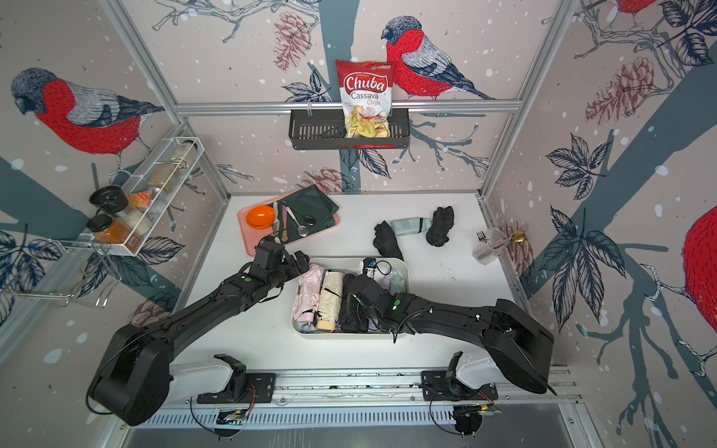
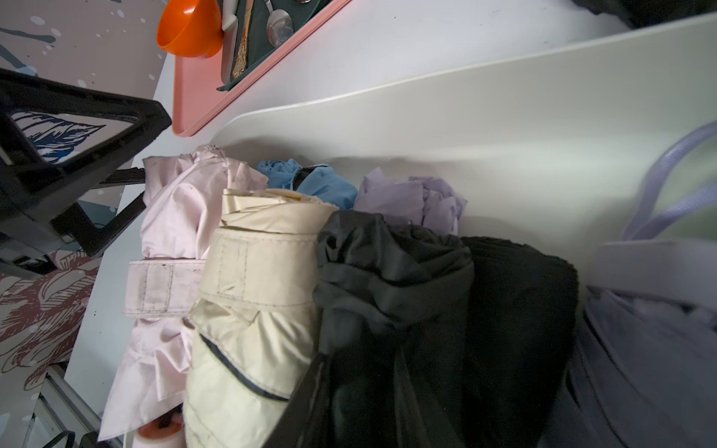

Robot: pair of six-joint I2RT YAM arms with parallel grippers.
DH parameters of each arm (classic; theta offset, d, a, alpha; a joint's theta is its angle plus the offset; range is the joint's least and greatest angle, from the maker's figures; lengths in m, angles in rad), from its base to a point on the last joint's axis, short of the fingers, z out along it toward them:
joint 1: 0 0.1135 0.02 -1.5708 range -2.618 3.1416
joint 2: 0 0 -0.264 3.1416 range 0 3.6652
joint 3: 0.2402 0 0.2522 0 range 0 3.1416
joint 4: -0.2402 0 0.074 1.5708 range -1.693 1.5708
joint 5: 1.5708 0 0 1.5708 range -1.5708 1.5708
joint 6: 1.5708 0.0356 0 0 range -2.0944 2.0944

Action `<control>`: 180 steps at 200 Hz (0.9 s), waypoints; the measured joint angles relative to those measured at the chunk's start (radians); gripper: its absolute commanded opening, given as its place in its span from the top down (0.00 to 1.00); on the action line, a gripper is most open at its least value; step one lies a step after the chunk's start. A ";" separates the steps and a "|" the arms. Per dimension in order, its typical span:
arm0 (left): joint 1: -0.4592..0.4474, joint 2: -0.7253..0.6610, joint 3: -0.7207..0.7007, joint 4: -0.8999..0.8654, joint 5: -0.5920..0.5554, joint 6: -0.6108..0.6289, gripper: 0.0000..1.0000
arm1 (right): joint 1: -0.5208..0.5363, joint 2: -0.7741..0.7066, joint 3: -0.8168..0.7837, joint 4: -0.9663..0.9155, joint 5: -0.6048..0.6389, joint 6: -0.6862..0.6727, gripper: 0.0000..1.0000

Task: Put the umbrella into the storage box
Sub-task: Place the umbrella in the storage box.

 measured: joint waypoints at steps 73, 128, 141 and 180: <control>0.000 0.013 -0.013 0.013 0.025 -0.006 0.02 | 0.001 0.058 0.063 -0.013 -0.030 -0.005 0.52; 0.000 0.014 -0.011 0.016 0.022 -0.021 0.02 | -0.022 0.010 0.147 -0.157 -0.029 -0.060 0.33; 0.000 0.013 -0.011 0.016 0.018 -0.022 0.02 | -0.037 -0.001 0.179 -0.192 -0.018 -0.083 0.30; 0.000 0.004 -0.007 0.015 -0.002 -0.025 0.01 | -0.132 -0.031 0.287 -0.284 0.024 -0.175 0.22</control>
